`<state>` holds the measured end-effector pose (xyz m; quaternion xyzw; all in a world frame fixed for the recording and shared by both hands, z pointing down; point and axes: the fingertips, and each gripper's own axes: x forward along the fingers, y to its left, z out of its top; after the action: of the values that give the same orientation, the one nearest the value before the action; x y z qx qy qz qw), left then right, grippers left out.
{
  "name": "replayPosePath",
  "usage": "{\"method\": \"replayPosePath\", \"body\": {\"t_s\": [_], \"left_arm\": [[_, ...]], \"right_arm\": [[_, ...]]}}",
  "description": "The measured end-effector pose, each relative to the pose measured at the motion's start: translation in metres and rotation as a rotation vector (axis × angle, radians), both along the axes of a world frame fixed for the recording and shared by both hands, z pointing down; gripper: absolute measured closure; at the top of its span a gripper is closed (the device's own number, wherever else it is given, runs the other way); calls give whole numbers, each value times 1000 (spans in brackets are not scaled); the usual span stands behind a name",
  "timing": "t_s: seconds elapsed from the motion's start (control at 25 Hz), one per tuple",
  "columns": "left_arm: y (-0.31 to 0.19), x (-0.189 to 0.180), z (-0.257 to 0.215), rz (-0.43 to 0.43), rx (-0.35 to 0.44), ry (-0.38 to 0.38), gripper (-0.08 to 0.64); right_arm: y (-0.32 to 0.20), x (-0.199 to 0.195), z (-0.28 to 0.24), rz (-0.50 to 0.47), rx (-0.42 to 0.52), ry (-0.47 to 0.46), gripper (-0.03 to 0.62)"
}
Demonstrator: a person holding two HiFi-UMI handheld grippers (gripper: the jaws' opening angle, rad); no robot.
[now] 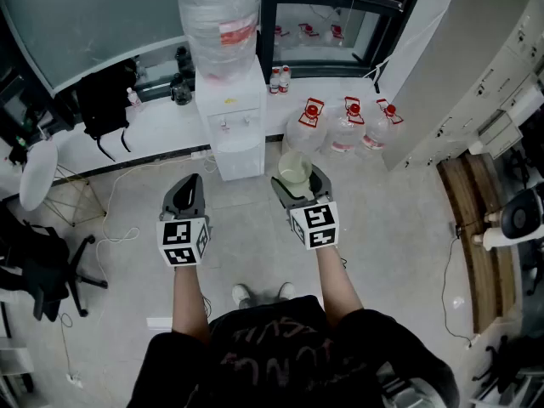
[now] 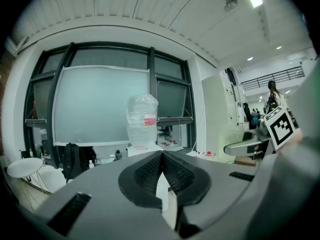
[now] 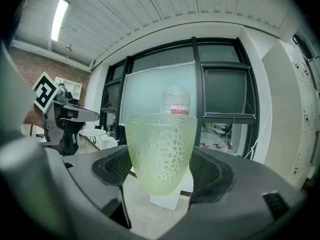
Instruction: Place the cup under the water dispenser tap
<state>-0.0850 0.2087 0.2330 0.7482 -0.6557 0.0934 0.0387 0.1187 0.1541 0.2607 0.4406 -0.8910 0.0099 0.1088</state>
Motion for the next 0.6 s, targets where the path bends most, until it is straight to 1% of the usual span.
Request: {"method": "replayPosePath", "body": {"t_s": [0.36,0.6], "left_arm": [[8,1,2,8,-6,-6,549],[16,-3,2,4,-7,2,550]], "right_arm": [[8,1,-4,-1,4,-14,227],[15,0,-2,6,2,3,227]]}}
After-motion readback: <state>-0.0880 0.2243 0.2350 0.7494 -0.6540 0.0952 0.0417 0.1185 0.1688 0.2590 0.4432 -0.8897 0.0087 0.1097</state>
